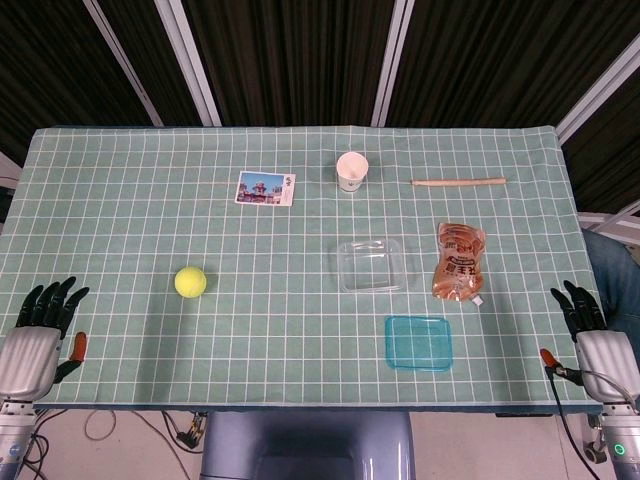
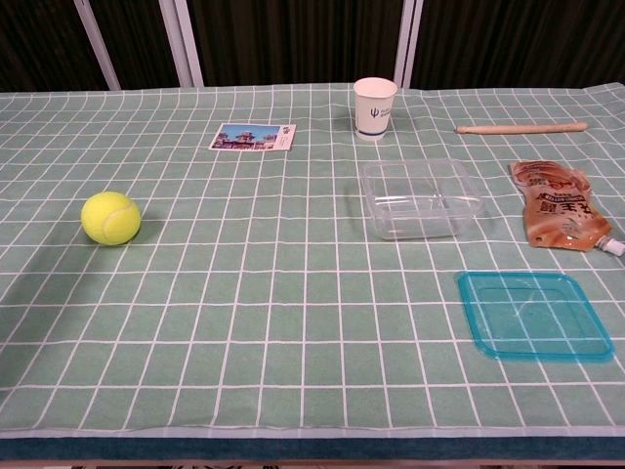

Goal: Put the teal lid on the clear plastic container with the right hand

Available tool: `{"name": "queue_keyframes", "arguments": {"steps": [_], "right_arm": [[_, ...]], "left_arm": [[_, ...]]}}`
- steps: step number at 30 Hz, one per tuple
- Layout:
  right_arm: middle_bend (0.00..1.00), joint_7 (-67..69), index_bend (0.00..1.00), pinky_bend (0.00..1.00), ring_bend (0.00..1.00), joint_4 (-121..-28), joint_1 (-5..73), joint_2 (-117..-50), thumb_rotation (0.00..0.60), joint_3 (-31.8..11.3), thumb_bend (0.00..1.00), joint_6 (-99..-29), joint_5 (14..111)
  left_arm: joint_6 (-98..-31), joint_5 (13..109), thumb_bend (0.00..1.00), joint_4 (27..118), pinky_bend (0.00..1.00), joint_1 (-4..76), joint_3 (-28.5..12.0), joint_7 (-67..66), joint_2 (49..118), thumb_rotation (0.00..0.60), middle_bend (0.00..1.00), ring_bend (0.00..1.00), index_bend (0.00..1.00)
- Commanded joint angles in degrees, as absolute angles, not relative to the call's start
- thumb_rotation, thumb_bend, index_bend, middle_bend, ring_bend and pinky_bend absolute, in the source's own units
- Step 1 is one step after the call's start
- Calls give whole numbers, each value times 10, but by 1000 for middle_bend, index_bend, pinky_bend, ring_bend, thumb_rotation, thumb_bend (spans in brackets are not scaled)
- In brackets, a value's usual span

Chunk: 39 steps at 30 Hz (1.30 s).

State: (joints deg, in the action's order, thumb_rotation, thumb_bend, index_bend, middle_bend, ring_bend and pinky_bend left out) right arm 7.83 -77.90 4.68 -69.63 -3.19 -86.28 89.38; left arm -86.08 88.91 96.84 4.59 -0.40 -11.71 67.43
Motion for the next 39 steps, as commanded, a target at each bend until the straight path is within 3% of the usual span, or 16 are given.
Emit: {"name": "queue_keyframes", "arguments": {"steps": [1, 21, 26, 31, 35, 38, 39], "right_arm": [[0, 79, 80, 1000, 15, -780, 47, -696, 600, -31, 280, -861, 894], [0, 136, 78, 1000, 15, -799, 47, -681, 600, -27, 277, -858, 893], [0, 157, 29, 1000, 12, -809, 45, -675, 600, -22, 236, -854, 893], [0, 192, 25, 1000, 9, -829, 47, -638, 600, -3, 213, -834, 906], [0, 137, 25, 1000, 9, -857, 61, -602, 600, -7, 212, -819, 910], [0, 77, 18, 995, 1, -901, 93, -570, 600, -12, 211, -759, 896], [0, 67, 14, 925, 0, -915, 100, -562, 600, -13, 211, -744, 891]], "left_arm": [[-860, 887, 564, 969, 0, 46, -4, -117, 674, 600, 0, 0, 119], [-858, 884, 564, 971, 0, 46, -6, -118, 675, 600, 0, 0, 119], [-857, 882, 564, 974, 0, 46, -6, -117, 675, 600, 0, 0, 119], [-860, 880, 563, 977, 0, 47, -10, -112, 674, 600, 0, 0, 118], [-852, 871, 564, 978, 0, 49, -11, -112, 673, 600, 0, 0, 118], [-850, 871, 564, 981, 0, 49, -10, -113, 673, 600, 0, 0, 118], [-851, 871, 564, 981, 0, 48, -10, -113, 673, 600, 0, 0, 118]]}}
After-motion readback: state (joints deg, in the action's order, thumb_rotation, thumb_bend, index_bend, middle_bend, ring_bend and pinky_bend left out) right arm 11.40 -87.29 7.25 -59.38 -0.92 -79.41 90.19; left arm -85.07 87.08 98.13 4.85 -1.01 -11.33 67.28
